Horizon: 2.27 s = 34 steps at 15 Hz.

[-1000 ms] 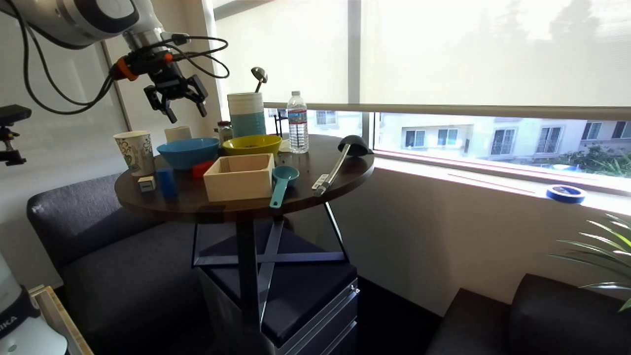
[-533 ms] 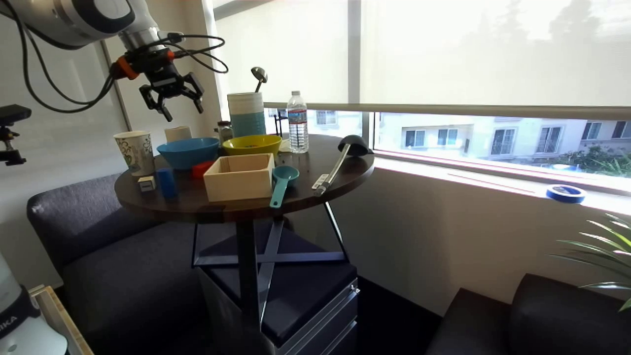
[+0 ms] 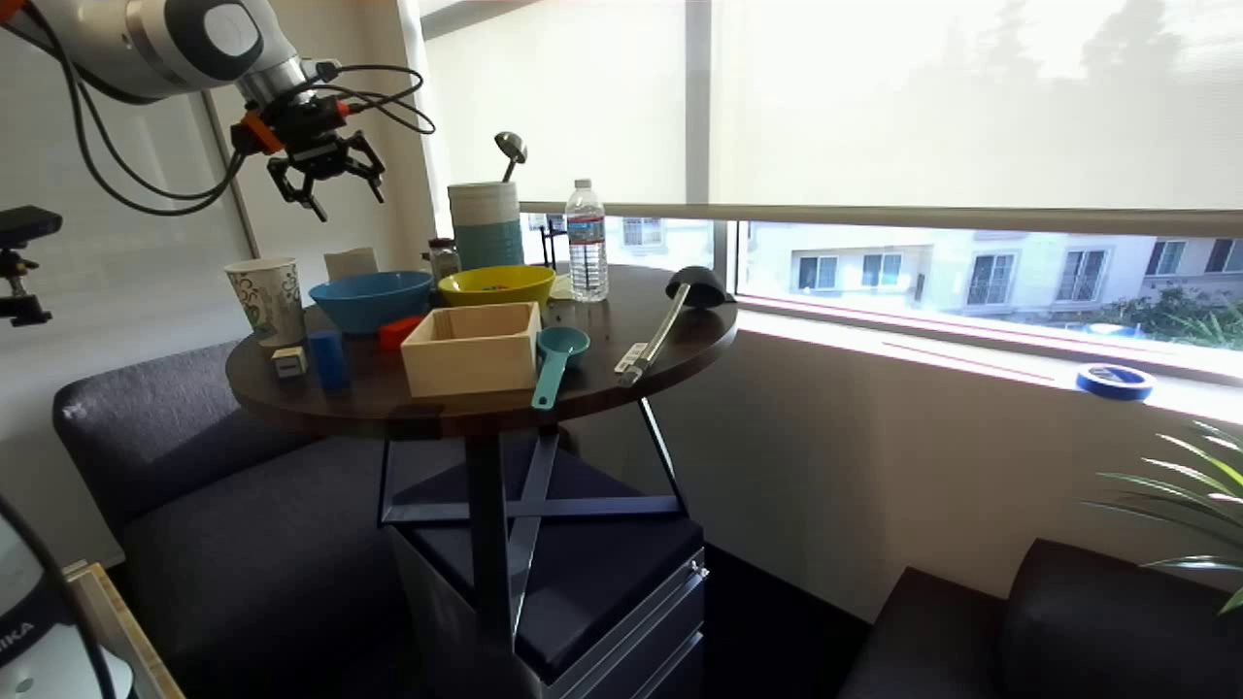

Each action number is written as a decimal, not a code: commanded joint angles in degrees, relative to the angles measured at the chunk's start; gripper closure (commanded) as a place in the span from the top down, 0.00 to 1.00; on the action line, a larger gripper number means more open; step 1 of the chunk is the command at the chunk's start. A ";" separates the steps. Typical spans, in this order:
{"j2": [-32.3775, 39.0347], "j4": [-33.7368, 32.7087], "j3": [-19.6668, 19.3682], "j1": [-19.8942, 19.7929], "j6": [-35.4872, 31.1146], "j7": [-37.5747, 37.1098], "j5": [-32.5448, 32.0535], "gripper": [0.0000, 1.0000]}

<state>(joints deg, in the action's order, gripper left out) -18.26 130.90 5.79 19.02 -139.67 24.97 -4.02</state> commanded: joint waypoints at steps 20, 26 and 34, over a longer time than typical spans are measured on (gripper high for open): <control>14.27 -10.36 2.29 -4.42 12.45 -0.91 10.16 0.56; 13.64 -9.95 1.99 -4.91 10.11 -1.00 11.69 0.19; 12.99 -9.15 2.03 -5.53 7.50 -0.07 15.57 0.01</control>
<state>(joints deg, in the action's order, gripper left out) -4.81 121.71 7.03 14.19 -130.61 23.82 9.10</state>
